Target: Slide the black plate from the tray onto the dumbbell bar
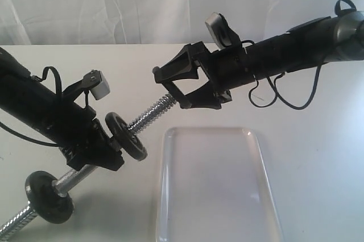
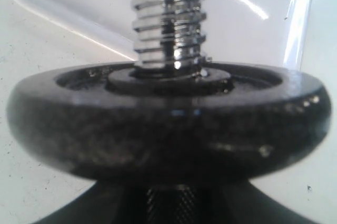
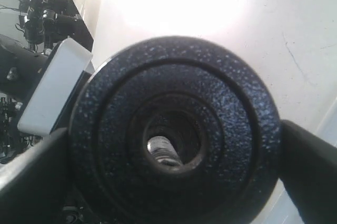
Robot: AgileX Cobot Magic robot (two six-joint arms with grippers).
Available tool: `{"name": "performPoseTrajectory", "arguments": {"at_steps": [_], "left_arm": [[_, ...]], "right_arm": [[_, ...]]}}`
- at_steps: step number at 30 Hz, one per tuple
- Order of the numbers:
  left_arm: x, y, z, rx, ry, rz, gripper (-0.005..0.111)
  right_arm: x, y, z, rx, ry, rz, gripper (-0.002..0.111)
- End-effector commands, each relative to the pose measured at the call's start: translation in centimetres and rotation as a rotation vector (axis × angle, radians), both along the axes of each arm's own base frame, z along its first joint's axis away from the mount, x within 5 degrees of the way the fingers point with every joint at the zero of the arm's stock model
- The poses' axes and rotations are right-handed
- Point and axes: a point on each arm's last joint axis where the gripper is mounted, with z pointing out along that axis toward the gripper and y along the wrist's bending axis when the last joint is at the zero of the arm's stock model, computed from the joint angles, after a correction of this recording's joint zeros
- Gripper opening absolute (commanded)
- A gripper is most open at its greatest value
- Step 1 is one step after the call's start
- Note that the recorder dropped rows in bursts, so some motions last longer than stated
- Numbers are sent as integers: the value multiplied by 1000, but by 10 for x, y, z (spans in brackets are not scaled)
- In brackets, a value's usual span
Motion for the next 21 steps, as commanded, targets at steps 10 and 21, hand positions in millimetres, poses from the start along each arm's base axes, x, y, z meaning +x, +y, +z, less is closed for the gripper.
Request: {"name": "performPoseTrajectory", "arguments": {"at_steps": [10, 21], "left_arm": [[-4, -10, 31, -164, 4, 13, 0], [-2, -9, 30, -157, -4, 23, 0]], "right_arm": [[2, 1, 15, 86, -40, 3, 0], [6, -17, 22, 58, -38, -33, 0]]}}
